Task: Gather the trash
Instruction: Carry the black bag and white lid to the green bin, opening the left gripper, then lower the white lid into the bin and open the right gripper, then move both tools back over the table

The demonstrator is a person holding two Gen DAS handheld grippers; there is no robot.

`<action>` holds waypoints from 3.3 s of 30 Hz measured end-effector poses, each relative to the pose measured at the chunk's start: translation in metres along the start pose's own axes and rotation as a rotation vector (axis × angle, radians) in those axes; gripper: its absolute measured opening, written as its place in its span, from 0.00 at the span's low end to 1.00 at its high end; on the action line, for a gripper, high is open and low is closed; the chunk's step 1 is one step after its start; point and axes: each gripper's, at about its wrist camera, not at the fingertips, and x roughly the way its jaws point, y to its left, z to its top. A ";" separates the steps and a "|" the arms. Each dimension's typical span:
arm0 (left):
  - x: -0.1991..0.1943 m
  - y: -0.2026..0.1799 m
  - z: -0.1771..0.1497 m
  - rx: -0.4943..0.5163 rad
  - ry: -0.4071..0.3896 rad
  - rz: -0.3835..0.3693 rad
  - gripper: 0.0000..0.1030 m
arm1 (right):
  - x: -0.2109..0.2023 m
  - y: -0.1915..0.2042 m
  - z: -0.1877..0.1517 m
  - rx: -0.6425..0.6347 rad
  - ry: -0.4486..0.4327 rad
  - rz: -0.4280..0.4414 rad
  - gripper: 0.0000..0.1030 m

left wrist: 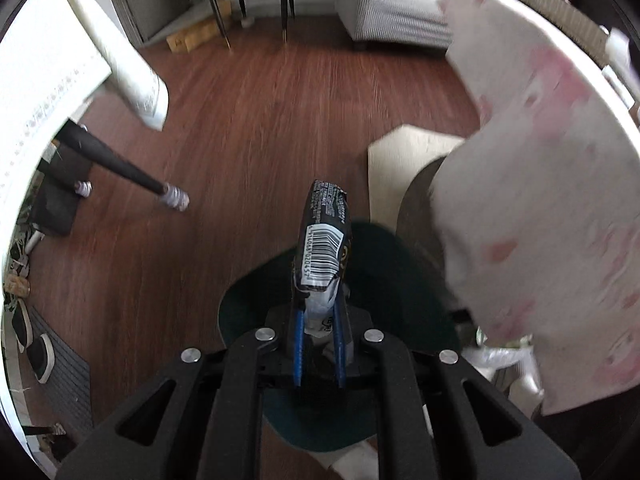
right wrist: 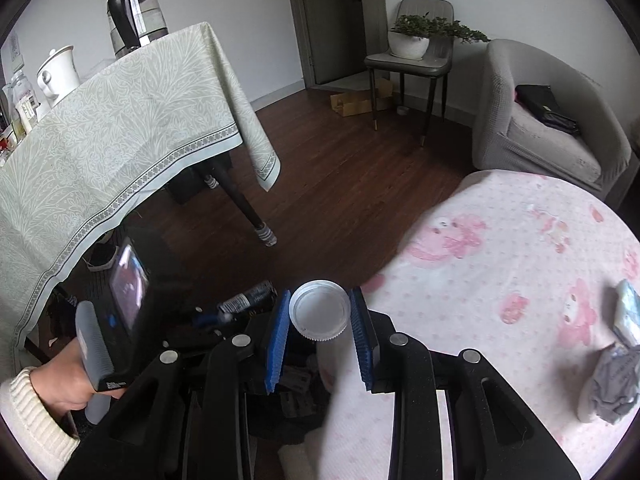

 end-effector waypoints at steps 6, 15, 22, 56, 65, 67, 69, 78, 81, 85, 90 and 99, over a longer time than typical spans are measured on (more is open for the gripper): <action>0.021 0.015 -0.017 0.018 0.094 -0.004 0.14 | 0.021 0.020 0.002 -0.029 0.028 0.019 0.30; 0.015 0.034 -0.034 0.014 0.117 -0.026 0.36 | 0.062 0.045 0.000 -0.060 0.098 0.029 0.30; 0.006 0.058 -0.036 -0.032 0.092 -0.011 0.47 | 0.092 0.061 -0.007 -0.071 0.160 0.044 0.30; -0.129 0.075 -0.010 -0.182 -0.355 0.038 0.32 | 0.186 0.064 -0.090 -0.116 0.493 0.002 0.50; -0.157 0.061 0.001 -0.176 -0.450 0.046 0.32 | 0.162 0.069 -0.081 -0.143 0.446 0.052 0.48; -0.163 0.057 0.002 -0.175 -0.471 0.045 0.32 | 0.151 0.072 -0.076 -0.153 0.420 0.066 0.46; -0.169 0.054 0.004 -0.185 -0.492 0.042 0.32 | 0.139 0.074 -0.071 -0.161 0.391 0.078 0.45; -0.189 0.035 0.015 -0.193 -0.578 0.059 0.34 | 0.066 0.066 -0.043 -0.163 0.214 0.103 0.39; -0.189 0.026 0.021 -0.192 -0.578 0.043 0.35 | 0.039 0.056 -0.034 -0.147 0.137 0.098 0.39; -0.192 0.007 0.029 -0.160 -0.593 0.035 0.39 | 0.008 0.038 -0.030 -0.124 0.063 0.082 0.39; -0.195 -0.022 0.038 -0.114 -0.610 0.010 0.48 | -0.019 0.009 -0.034 -0.081 0.019 0.037 0.39; -0.195 -0.089 0.055 -0.018 -0.640 -0.050 0.60 | -0.065 -0.062 -0.053 0.056 -0.050 -0.037 0.47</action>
